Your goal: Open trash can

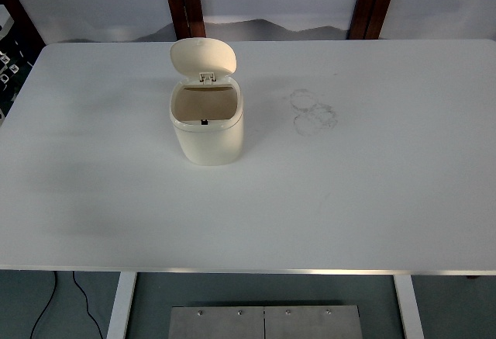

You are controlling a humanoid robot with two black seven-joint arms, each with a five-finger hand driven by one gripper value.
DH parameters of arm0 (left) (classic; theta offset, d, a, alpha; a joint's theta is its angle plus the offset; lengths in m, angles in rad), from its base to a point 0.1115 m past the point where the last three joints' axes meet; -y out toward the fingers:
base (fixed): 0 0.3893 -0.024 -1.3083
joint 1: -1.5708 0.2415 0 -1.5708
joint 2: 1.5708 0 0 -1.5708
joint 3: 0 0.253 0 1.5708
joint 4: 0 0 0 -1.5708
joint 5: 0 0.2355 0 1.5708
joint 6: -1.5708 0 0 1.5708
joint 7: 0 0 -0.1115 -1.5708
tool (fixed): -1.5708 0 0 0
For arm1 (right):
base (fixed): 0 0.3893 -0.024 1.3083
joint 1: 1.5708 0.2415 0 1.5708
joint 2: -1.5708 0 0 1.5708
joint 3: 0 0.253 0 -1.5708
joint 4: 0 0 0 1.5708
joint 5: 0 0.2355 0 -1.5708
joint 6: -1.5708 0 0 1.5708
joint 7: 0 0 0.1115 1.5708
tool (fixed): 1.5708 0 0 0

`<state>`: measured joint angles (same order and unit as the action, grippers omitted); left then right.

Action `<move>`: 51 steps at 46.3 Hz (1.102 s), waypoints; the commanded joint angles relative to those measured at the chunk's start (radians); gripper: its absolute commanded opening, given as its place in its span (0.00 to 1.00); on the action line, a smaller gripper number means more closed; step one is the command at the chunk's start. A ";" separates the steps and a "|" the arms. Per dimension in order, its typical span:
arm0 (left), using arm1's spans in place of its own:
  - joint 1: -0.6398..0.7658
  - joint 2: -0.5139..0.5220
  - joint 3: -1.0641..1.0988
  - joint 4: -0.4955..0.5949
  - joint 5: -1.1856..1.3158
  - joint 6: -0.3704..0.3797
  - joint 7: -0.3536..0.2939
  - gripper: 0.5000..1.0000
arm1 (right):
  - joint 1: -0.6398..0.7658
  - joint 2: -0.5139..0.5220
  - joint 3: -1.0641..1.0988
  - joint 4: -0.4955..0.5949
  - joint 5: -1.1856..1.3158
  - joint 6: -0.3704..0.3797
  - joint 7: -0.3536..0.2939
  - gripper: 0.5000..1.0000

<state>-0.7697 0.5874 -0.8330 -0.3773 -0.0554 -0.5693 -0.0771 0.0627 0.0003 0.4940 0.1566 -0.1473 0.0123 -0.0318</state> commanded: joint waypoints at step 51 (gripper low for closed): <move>0.150 -0.023 -0.204 0.034 0.019 0.023 0.000 1.00 | 0.000 0.000 0.000 0.000 0.000 0.000 0.000 0.99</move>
<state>-0.6211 0.5661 -1.0370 -0.3422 -0.0369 -0.5473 -0.0768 0.0629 0.0000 0.4939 0.1564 -0.1473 0.0123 -0.0315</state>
